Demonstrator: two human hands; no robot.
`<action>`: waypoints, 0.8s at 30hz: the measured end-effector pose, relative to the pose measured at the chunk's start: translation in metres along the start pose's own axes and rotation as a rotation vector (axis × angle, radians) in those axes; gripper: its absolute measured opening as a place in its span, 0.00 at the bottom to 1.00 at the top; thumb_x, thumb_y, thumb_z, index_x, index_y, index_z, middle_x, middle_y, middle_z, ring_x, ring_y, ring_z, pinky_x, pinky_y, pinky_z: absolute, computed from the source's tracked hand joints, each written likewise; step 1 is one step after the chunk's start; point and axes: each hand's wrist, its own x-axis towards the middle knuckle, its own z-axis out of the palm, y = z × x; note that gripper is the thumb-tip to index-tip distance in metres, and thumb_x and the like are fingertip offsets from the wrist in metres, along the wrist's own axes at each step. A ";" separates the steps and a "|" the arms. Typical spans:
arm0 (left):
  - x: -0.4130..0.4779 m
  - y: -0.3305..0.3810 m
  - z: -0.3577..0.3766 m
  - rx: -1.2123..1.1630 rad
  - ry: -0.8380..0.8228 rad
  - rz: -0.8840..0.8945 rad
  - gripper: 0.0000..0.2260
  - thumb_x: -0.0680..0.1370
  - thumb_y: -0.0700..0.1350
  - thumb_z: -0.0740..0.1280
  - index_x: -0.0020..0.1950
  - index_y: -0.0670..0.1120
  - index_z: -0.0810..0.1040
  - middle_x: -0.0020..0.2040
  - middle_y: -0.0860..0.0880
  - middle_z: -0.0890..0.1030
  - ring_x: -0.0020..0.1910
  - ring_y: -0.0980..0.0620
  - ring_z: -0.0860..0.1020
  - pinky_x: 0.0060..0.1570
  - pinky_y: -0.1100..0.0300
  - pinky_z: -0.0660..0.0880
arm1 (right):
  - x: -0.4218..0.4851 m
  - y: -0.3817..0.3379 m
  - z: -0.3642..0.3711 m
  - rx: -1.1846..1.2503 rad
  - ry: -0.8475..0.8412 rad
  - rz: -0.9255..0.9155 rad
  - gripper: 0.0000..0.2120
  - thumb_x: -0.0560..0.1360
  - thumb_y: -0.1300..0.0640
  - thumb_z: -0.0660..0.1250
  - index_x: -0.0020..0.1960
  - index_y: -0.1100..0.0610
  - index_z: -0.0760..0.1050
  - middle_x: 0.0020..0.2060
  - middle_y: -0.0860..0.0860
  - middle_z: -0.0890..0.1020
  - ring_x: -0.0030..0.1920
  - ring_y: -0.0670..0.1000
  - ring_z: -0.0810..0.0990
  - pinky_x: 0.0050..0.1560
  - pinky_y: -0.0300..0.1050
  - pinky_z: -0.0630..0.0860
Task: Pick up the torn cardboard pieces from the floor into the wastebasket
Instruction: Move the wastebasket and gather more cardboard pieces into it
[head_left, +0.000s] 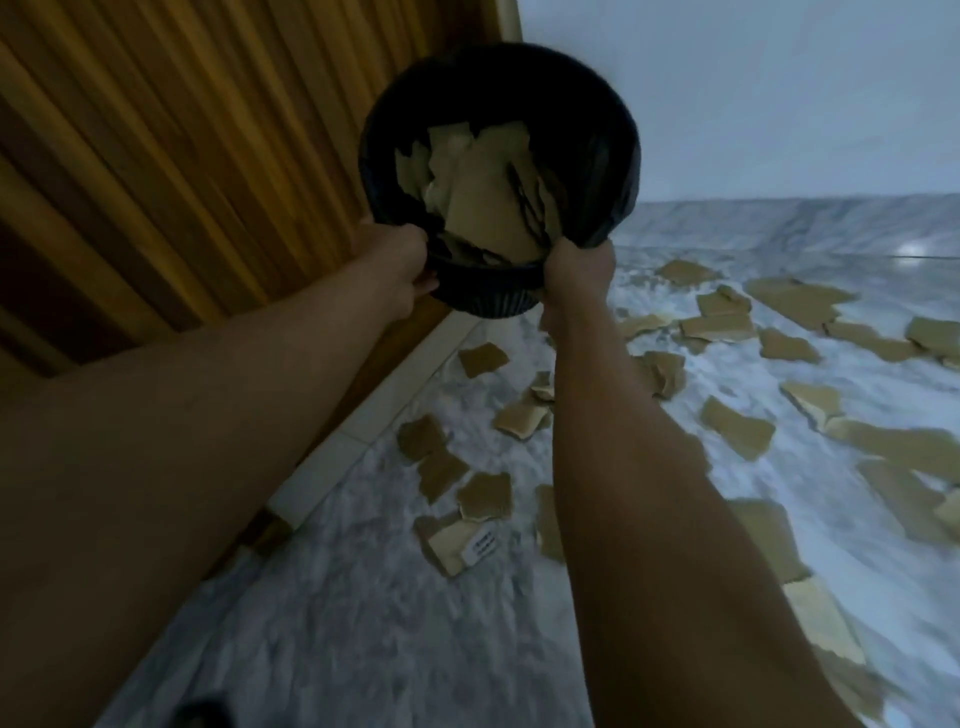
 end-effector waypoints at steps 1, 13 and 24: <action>0.014 -0.010 0.005 -0.016 -0.005 -0.019 0.16 0.81 0.42 0.62 0.69 0.49 0.69 0.53 0.47 0.78 0.47 0.48 0.81 0.32 0.58 0.81 | 0.008 0.015 0.003 0.058 0.020 0.007 0.15 0.76 0.61 0.60 0.62 0.58 0.72 0.50 0.54 0.80 0.51 0.55 0.80 0.49 0.45 0.81; 0.107 -0.011 0.026 0.243 -0.304 -0.099 0.01 0.81 0.39 0.64 0.50 0.44 0.75 0.53 0.44 0.80 0.50 0.48 0.81 0.46 0.56 0.82 | 0.081 0.037 -0.026 -0.169 0.115 -0.041 0.22 0.71 0.64 0.59 0.65 0.54 0.69 0.55 0.56 0.79 0.53 0.61 0.80 0.52 0.66 0.81; 0.193 0.011 0.103 0.100 -0.573 -0.052 0.10 0.80 0.34 0.62 0.60 0.43 0.74 0.58 0.41 0.79 0.51 0.44 0.81 0.39 0.52 0.83 | 0.122 0.009 -0.048 -0.030 0.242 -0.135 0.27 0.77 0.72 0.55 0.71 0.51 0.63 0.64 0.59 0.73 0.56 0.62 0.80 0.43 0.53 0.83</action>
